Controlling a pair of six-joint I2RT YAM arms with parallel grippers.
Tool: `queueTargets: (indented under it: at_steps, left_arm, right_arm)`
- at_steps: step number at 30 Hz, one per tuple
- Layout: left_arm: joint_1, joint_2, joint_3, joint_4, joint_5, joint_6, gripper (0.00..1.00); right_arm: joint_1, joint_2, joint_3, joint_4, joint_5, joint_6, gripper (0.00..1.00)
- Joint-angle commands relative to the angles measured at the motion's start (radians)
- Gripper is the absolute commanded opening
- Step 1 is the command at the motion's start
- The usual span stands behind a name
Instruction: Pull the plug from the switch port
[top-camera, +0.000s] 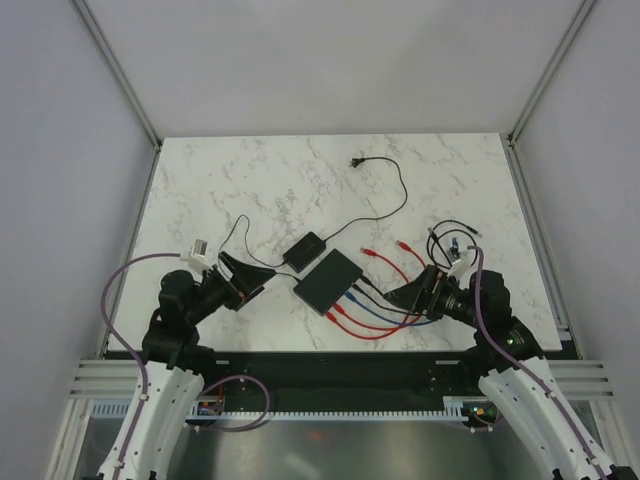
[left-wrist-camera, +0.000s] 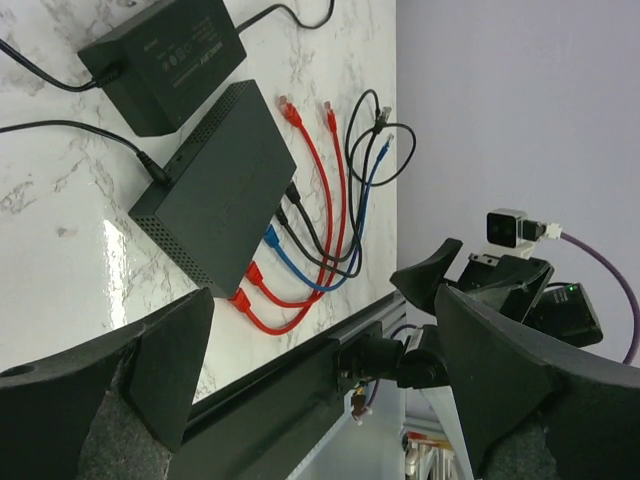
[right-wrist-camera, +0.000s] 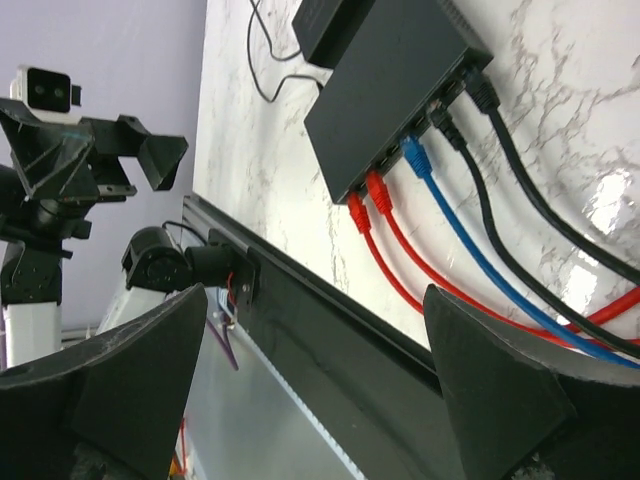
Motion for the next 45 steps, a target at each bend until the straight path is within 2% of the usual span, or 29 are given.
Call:
queueTargets:
  at_steps: [1, 3, 8, 11, 15, 17, 20, 23, 28, 31, 32, 34, 37, 40, 45]
  left_arm:
    - [0.005, 0.028, 0.017, 0.058, 0.113, 0.041, 1.0]
    - [0.006, 0.05, 0.0, 0.081, 0.121, 0.004, 1.0]
    - [0.005, 0.215, 0.022, 0.09, 0.17, 0.018, 0.99]
    - [0.0, 0.295, 0.076, 0.095, 0.19, 0.078, 0.98]
    - [-0.064, 0.401, 0.186, 0.095, 0.146, 0.13, 0.9]
    - [-0.138, 0.433, 0.243, 0.092, 0.087, 0.147, 0.9]
    - [-0.195, 0.51, 0.286, 0.083, 0.058, 0.181, 0.87]
    - [-0.242, 0.593, 0.306, 0.083, 0.032, 0.213, 0.78]
    - [-0.328, 0.757, 0.386, 0.071, 0.032, 0.269, 0.73]
    - [-0.372, 0.852, 0.444, 0.04, -0.005, 0.32, 0.71]
    - [-0.379, 0.878, 0.455, 0.035, -0.014, 0.329, 0.7]
    - [-0.391, 0.898, 0.454, 0.034, -0.051, 0.34, 0.65]
    - [-0.423, 0.892, 0.422, 0.052, -0.13, 0.329, 0.61]
    - [-0.458, 0.857, 0.368, 0.083, -0.19, 0.305, 0.57]
    - [-0.501, 0.826, 0.293, 0.118, -0.239, 0.28, 0.51]
  right_arm:
    - [-0.001, 0.033, 0.045, -0.004, 0.091, -0.041, 0.98]
    - [-0.001, 0.078, 0.041, 0.013, 0.064, -0.106, 0.98]
    - [0.003, 0.409, 0.103, -0.016, 0.024, -0.285, 0.98]
    - [0.087, 0.573, 0.146, 0.003, 0.12, -0.313, 0.98]
    - [0.322, 0.701, 0.245, 0.03, 0.3, -0.276, 0.98]
    - [0.423, 0.71, 0.285, 0.043, 0.382, -0.253, 0.98]
    - [0.492, 0.693, 0.31, 0.062, 0.464, -0.218, 0.98]
    - [0.543, 0.65, 0.288, 0.158, 0.455, -0.183, 0.98]
    - [0.566, 0.652, 0.218, 0.301, 0.423, -0.118, 0.98]
    - [0.566, 0.672, 0.18, 0.379, 0.435, -0.069, 0.88]
    - [0.565, 0.678, 0.167, 0.411, 0.435, -0.04, 0.81]
    - [0.566, 0.69, 0.127, 0.503, 0.433, -0.006, 0.71]
    - [0.571, 0.704, 0.078, 0.594, 0.446, 0.057, 0.61]
    - [0.585, 0.724, 0.041, 0.643, 0.464, 0.104, 0.53]
    - [0.606, 0.733, 0.008, 0.662, 0.521, 0.132, 0.52]
